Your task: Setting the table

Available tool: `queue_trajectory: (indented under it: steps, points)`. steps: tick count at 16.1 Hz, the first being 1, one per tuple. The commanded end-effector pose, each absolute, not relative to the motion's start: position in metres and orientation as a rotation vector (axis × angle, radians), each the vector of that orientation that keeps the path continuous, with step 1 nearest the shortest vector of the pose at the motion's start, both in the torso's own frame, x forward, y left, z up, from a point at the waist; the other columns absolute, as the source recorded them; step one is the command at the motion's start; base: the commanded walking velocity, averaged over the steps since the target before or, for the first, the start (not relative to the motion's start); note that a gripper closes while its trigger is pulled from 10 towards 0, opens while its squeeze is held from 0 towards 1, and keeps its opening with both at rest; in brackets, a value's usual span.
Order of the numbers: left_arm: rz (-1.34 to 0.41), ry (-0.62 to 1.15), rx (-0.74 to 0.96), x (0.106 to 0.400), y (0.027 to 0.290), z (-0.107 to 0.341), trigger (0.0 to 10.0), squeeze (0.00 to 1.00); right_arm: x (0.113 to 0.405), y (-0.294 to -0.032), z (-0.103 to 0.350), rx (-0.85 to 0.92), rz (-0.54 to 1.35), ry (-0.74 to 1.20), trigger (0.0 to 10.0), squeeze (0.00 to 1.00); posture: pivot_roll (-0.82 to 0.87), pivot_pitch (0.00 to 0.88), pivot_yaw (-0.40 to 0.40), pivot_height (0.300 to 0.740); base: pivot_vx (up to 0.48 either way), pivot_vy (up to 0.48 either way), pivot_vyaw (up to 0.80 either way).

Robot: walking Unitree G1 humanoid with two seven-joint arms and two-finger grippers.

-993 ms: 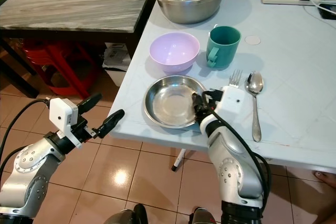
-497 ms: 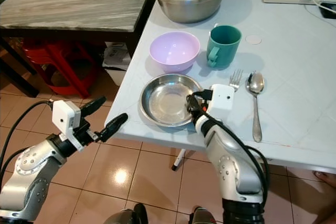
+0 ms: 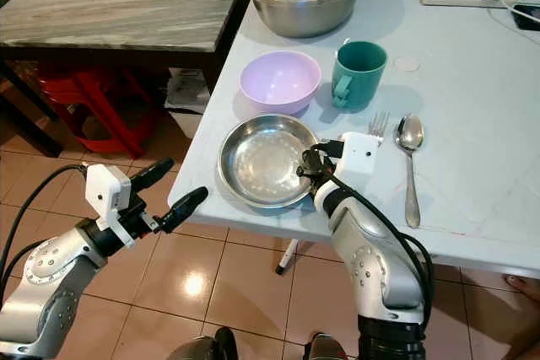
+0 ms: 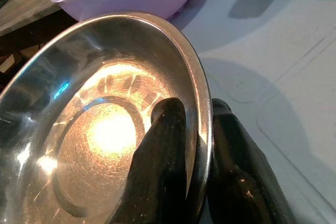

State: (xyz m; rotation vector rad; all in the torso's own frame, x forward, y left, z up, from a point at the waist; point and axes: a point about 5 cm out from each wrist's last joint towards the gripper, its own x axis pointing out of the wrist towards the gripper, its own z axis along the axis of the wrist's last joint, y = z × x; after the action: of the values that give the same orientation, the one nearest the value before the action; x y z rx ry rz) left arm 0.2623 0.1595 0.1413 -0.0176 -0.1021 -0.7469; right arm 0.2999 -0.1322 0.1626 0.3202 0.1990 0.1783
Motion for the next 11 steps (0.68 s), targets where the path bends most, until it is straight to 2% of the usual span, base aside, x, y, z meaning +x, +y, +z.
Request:
queue_trajectory:
  steps: [1,3,6,7,8,11]
  points:
    - [-0.76,-0.1,0.004,0.259,0.162,0.144,10.0,0.0,0.298,-0.133,0.149,0.316,0.155,0.274,0.0,0.0,-0.1,0.212,0.108,0.74,0.0,0.0,0.0]
    - [-0.716,-0.105,0.014,0.264,0.165,0.144,10.0,0.0,0.3,-0.133,0.151,0.329,0.152,0.268,0.0,0.0,-0.1,0.211,0.11,0.74,0.0,0.0,0.0]
    - [-0.538,-0.079,0.035,0.276,0.18,0.138,10.0,0.0,0.298,-0.13,0.155,0.363,0.168,0.236,0.0,0.0,-0.1,0.214,0.113,0.74,0.0,0.0,0.0]
    - [-0.495,-0.079,0.029,0.278,0.184,0.137,10.0,0.0,0.297,-0.129,0.156,0.371,0.168,0.221,1.0,0.0,-0.1,0.214,0.112,0.74,0.0,0.0,0.0]
    - [-0.431,-0.085,-0.001,0.281,0.19,0.137,10.0,0.0,0.293,-0.129,0.157,0.381,0.166,0.192,10.0,0.0,-0.1,0.214,0.11,0.74,0.0,0.0,0.0]
    - [-0.328,-0.11,-0.051,0.287,0.198,0.138,10.0,0.0,0.285,-0.13,0.154,0.399,0.14,0.17,10.0,0.0,-0.1,0.211,0.108,0.74,0.0,0.0,-0.17]
